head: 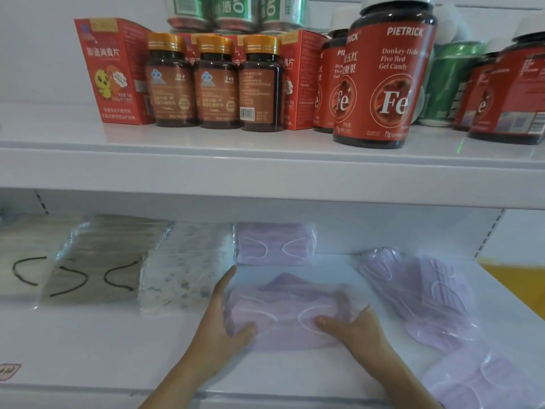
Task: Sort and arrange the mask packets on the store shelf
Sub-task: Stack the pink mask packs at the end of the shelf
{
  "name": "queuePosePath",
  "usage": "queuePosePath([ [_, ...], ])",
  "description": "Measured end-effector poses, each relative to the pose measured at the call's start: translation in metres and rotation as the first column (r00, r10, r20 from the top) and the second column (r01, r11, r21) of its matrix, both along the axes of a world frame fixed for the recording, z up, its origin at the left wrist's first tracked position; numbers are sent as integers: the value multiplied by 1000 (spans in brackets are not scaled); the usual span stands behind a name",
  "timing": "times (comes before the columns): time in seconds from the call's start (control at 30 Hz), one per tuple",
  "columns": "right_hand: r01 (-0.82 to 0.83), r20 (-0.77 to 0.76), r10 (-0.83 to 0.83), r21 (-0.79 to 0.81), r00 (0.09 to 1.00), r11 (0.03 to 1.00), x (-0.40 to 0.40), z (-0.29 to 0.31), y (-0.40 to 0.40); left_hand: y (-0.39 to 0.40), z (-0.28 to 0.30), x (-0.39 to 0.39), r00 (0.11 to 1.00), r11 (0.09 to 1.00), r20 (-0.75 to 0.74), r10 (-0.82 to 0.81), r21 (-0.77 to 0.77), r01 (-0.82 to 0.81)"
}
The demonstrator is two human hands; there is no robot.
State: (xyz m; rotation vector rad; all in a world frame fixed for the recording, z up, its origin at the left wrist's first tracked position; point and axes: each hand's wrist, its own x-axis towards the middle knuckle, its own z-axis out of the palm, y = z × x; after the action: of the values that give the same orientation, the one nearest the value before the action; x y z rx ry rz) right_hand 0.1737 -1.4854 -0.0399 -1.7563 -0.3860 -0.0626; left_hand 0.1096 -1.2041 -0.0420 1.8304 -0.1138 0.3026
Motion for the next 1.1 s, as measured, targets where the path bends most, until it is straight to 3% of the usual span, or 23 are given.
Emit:
queuePosePath([
  [0.07,-77,24,77,4,997,997,0,12,2,3,5,8,997,998,55,61,-6,-60],
  [0.17,-193,12,193,18,981,981,5,17,-8,15,7,10,996,1000,85,-6,10,5],
  [0.27,-122,-78,131,106,988,987,16,-7,-27,18,2,3,998,995,31,-46,91,44],
  [0.53,-68,-101,73,53,992,996,9,-13,-6,3,-6,5,999,996,41,-4,94,0],
  [0.7,-32,-112,39,64,993,997,7,-13,-7,-6,-4,4,999,998,40,15,56,-17],
  [0.9,43,-69,-38,80,997,996,14,-4,-3,-20,5,13,990,988,92,105,-123,-94],
  [1.1,86,-36,-88,-55,995,995,14,-17,-18,-22,-7,17,993,994,26,112,-12,-111],
])
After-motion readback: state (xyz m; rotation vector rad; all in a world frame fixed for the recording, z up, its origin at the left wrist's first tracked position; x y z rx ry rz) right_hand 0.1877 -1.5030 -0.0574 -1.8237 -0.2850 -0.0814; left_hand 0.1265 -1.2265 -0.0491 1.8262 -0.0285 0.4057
